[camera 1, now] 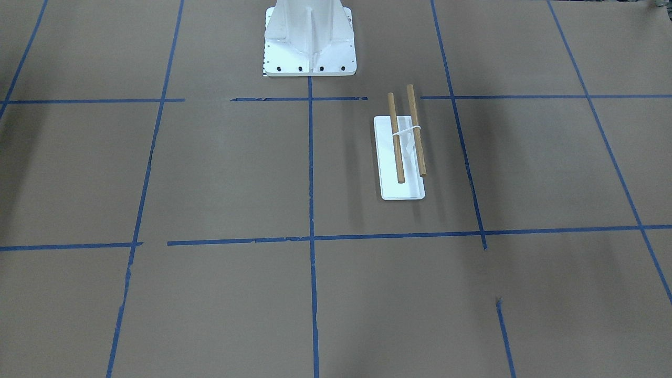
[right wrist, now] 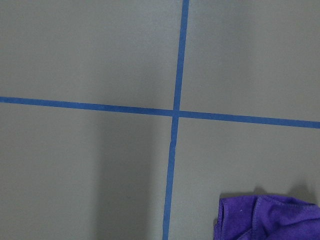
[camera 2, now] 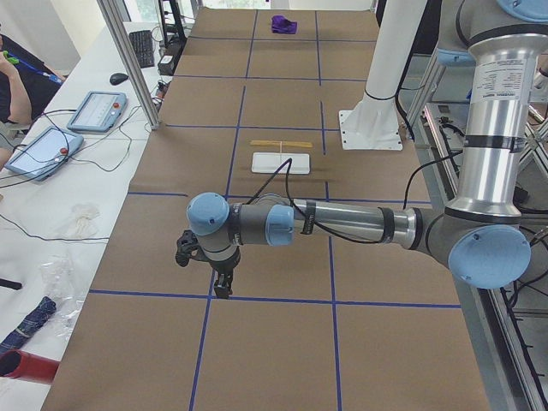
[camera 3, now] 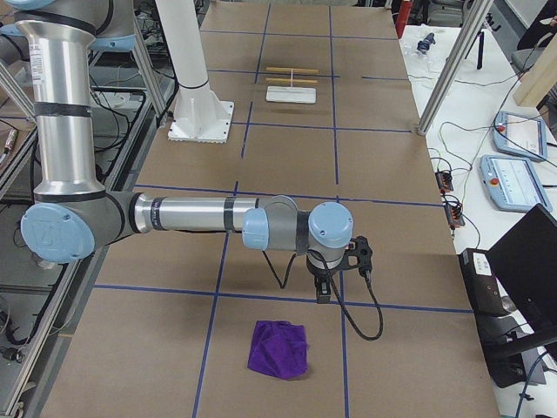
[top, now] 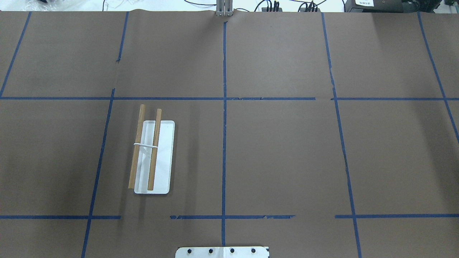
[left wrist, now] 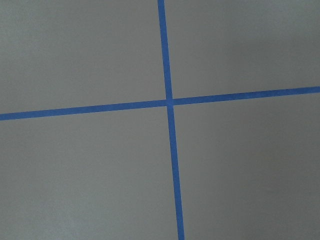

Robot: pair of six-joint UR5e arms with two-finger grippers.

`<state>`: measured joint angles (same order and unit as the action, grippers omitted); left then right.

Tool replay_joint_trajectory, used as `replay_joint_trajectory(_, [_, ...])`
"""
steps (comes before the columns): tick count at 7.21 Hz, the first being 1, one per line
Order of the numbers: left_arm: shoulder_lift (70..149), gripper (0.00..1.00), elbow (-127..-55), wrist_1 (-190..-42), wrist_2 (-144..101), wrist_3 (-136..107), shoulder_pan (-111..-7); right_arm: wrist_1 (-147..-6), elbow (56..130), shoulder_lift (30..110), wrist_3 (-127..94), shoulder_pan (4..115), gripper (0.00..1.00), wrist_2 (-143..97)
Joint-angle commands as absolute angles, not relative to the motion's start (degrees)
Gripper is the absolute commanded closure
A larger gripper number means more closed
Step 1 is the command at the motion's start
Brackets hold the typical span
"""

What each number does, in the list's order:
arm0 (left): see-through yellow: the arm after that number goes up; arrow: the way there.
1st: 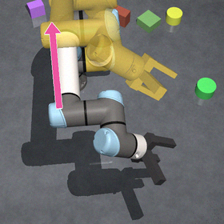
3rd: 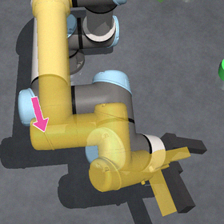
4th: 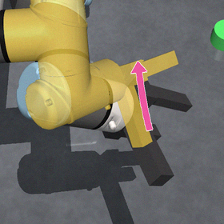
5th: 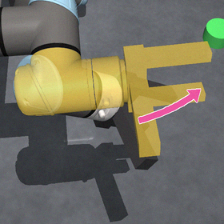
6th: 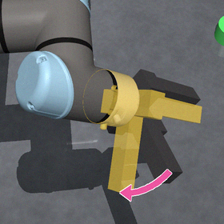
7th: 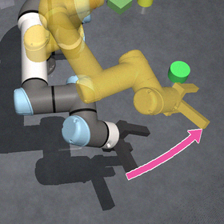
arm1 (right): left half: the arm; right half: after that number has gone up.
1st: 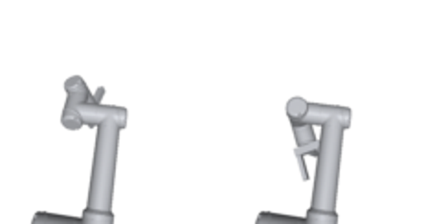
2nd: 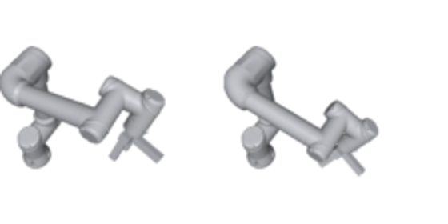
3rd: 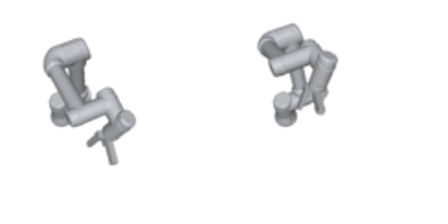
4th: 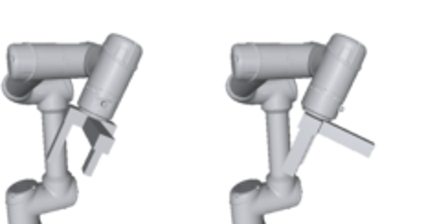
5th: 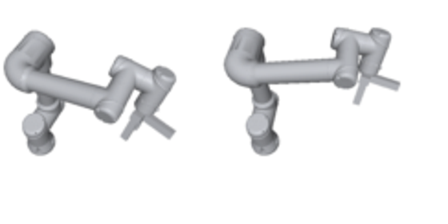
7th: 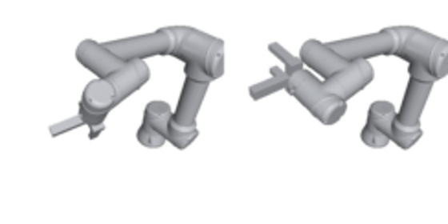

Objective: Hang towel on rack

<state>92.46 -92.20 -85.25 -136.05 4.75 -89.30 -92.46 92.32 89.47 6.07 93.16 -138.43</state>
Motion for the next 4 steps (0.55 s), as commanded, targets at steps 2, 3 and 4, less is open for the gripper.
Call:
replay_joint_trajectory(2, [92.5, 0.0, -92.3, -85.3, -136.1, 4.7, -89.3, -92.5, 92.5, 88.8, 6.1, 93.2, 0.0, -138.4])
replay_joint_trajectory(3, [92.5, 0.0, -92.4, -85.3, -136.1, 4.7, -89.4, -91.9, 92.4, 88.4, 6.1, 93.1, 0.0, -138.4])
replay_joint_trajectory(4, [92.5, 0.0, -92.5, -85.3, -136.1, 4.7, -89.3, -90.2, 91.7, 88.6, 5.8, 93.1, 0.0, -138.3])
